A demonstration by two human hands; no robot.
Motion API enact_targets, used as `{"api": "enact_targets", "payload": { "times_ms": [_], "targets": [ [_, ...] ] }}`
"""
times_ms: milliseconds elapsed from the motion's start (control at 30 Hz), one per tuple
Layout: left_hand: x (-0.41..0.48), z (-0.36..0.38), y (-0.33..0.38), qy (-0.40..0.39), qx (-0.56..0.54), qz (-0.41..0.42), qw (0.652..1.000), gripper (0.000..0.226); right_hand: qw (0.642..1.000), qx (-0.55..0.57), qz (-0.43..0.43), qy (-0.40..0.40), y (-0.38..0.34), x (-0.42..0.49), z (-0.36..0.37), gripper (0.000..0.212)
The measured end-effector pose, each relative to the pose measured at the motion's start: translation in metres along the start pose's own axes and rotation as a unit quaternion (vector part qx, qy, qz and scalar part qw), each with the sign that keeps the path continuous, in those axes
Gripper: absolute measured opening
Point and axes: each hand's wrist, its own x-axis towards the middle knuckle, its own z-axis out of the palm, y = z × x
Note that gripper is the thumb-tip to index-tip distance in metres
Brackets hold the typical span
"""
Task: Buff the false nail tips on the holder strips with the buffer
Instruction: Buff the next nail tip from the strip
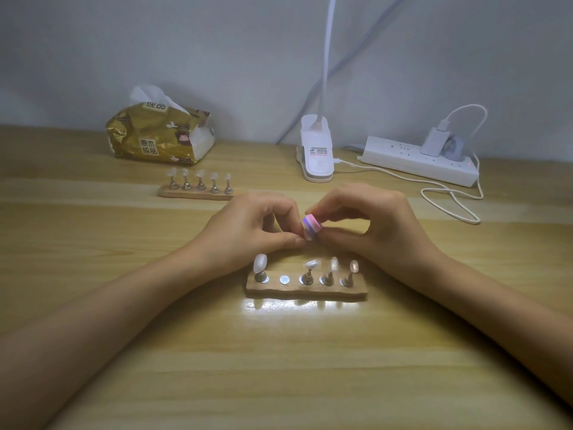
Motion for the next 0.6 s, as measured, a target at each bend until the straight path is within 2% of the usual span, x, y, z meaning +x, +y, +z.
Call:
{"api": "enact_targets", "payload": {
  "times_ms": [33, 133, 267, 367, 467, 600],
  "targets": [
    [-0.0007, -0.0001, 0.0001, 0.002, 0.001, 0.0, 1.0, 0.014, 1.0, 0.007, 0.008, 0.0, -0.0003, 0.0001, -0.0009, 0.011],
    [-0.0012, -0.0004, -0.0006, -0.002, 0.002, 0.0, 1.0, 0.013, 0.999, -0.031, -0.042, 0.005, -0.0003, 0.0005, -0.0004, 0.009],
    [-0.0011, 0.0002, -0.001, 0.0, 0.009, 0.004, 1.0, 0.016, 1.0, -0.012, -0.01, -0.009, 0.002, 0.0, -0.0027, 0.012],
    [-0.0014, 0.0001, -0.0014, -0.001, 0.003, 0.002, 1.0, 0.015, 0.997, -0.048, -0.061, 0.001, 0.0033, -0.0006, -0.0011, 0.011],
    [-0.0015, 0.0002, -0.0019, -0.002, 0.0, 0.002, 1.0, 0.016, 0.999, -0.026, -0.027, -0.007, 0.005, 0.0, -0.005, 0.011],
    [-0.0013, -0.0003, -0.0016, -0.003, 0.004, 0.002, 1.0, 0.011, 0.995, -0.061, -0.072, -0.001, 0.004, -0.0004, -0.0017, 0.015]
  ]
}}
